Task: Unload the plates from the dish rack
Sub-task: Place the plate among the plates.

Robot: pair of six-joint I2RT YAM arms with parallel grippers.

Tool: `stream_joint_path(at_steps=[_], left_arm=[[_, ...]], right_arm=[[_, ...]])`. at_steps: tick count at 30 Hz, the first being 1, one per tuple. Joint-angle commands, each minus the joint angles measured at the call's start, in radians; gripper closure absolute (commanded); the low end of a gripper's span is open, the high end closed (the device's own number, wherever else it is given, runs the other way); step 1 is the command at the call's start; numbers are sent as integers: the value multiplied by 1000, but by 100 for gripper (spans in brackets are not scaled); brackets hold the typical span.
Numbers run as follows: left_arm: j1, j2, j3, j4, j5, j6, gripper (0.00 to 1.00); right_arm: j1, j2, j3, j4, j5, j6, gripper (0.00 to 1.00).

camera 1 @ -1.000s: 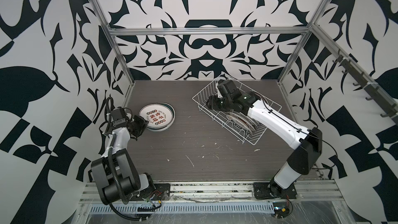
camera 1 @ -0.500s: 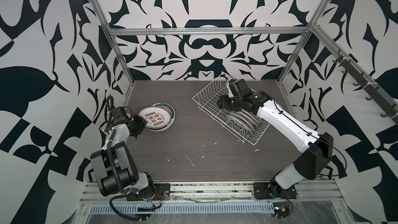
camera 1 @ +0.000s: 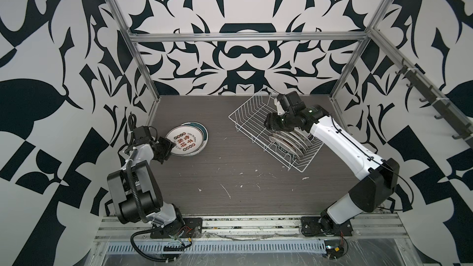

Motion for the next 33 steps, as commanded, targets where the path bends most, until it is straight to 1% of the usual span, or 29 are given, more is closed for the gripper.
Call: stream_joint_path(at_steps=[1, 10, 13, 16, 18, 25, 27, 28, 30, 33], left_arm=[[-1, 16, 39, -25, -10, 0, 53], [-32, 60, 88, -55, -41, -3, 44], [-42, 71, 101, -65, -52, -2, 43], [-59, 87, 130, -101, -87, 6, 41], [-74, 97, 149, -125, -103, 13, 39], [-96, 111, 171, -135, -100, 16, 29], [-100, 119, 177, -137, -100, 18, 26], [-99, 122, 179, -138, -97, 19, 21], [-99, 127, 184, -144, -97, 26, 7], [-99, 123, 183, -145, -97, 29, 2]], right_arm=[[-12, -14, 56, -37, -9, -50, 35], [-30, -17, 60, -55, -20, -79, 35], [-32, -19, 56, -55, -24, -85, 35], [-36, -16, 54, -55, -31, -92, 35], [-37, -13, 54, -56, -33, -96, 35], [-42, 4, 56, -59, -45, -110, 35], [-43, 11, 59, -66, -46, -118, 34], [-44, 13, 60, -67, -46, -121, 34], [-46, 19, 61, -69, -48, -127, 34], [-50, 28, 64, -77, -48, -136, 34]])
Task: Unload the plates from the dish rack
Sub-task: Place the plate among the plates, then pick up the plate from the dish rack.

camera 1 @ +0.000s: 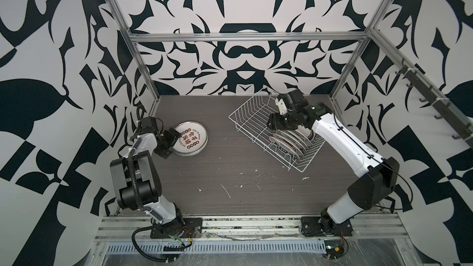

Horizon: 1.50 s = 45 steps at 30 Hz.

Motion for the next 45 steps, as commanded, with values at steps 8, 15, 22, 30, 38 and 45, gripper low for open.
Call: stream_joint_path(at_steps=[8, 15, 22, 30, 38, 45], left_arm=[[-3, -23, 30, -81, -13, 25, 1], [-3, -120, -1, -131, -10, 23, 1], [-3, -253, -32, -213, 4, 34, 1], [-3, -331, -50, -246, 23, 38, 1], [-3, -393, -93, -235, 43, 41, 1], [-3, -413, -122, -221, 52, 44, 1]], right_arm=[[-12, 21, 63, -58, 34, -44, 25], [-12, 7, 90, -117, 66, -72, 0], [-4, -68, 47, -202, 103, -103, 0], [97, -174, -49, -281, 224, -91, 0], [189, -180, -98, -306, 342, -50, 1], [189, -144, -125, -268, 345, -78, 16]])
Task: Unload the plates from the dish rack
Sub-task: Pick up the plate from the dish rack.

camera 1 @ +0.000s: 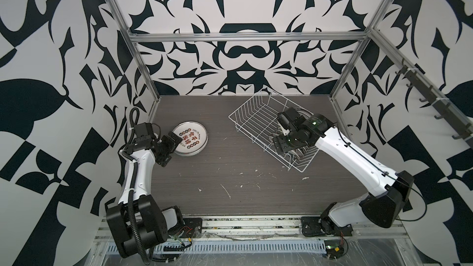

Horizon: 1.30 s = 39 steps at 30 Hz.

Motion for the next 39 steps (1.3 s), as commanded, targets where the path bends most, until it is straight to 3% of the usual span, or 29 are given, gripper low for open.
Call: stream_joint_path(at_steps=[1, 16, 20, 25, 39], left_arm=[[-3, -17, -15, -16, 17, 16, 1], [-2, -19, -49, 41, 34, -7, 1], [-3, -34, -52, 44, 34, -5, 1], [-2, -46, -57, 55, 58, -2, 1], [-15, -80, -59, 68, 102, -2, 1]], right_arm=[[1, 18, -4, 16, 24, -4, 19], [4, 48, -58, 54, 15, -20, 42], [4, 61, -60, 62, 30, -21, 44], [4, 95, -64, 67, 78, -43, 47], [-1, 163, -68, 96, 213, -72, 71]])
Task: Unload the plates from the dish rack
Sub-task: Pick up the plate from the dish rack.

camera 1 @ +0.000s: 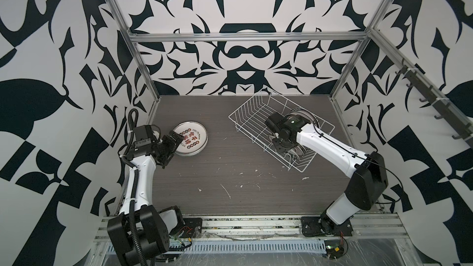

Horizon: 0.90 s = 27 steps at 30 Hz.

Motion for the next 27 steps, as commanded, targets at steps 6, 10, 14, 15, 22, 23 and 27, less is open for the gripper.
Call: stream_joint_path(at_steps=[6, 10, 14, 15, 22, 23, 27], left_arm=[[-23, 7, -19, 1, 25, -11, 1], [-25, 15, -22, 7, 24, -18, 1], [-31, 21, -29, 21, 28, -29, 1], [-30, 21, -30, 23, 31, -32, 1], [-40, 10, -26, 28, 38, -25, 1], [-39, 8, -26, 28, 38, -24, 1], [-41, 5, -26, 27, 40, -20, 1]], right_arm=[[0, -31, -14, 18, 50, -1, 88], [0, -62, -23, 18, 54, 2, 91], [-1, -82, -16, 12, 62, 1, 95], [-1, -86, -12, 6, 68, 0, 97], [-1, -109, 38, -12, 95, -1, 100], [-1, -110, 46, -16, 97, -2, 100], [1, -122, 81, -33, 107, -2, 100]])
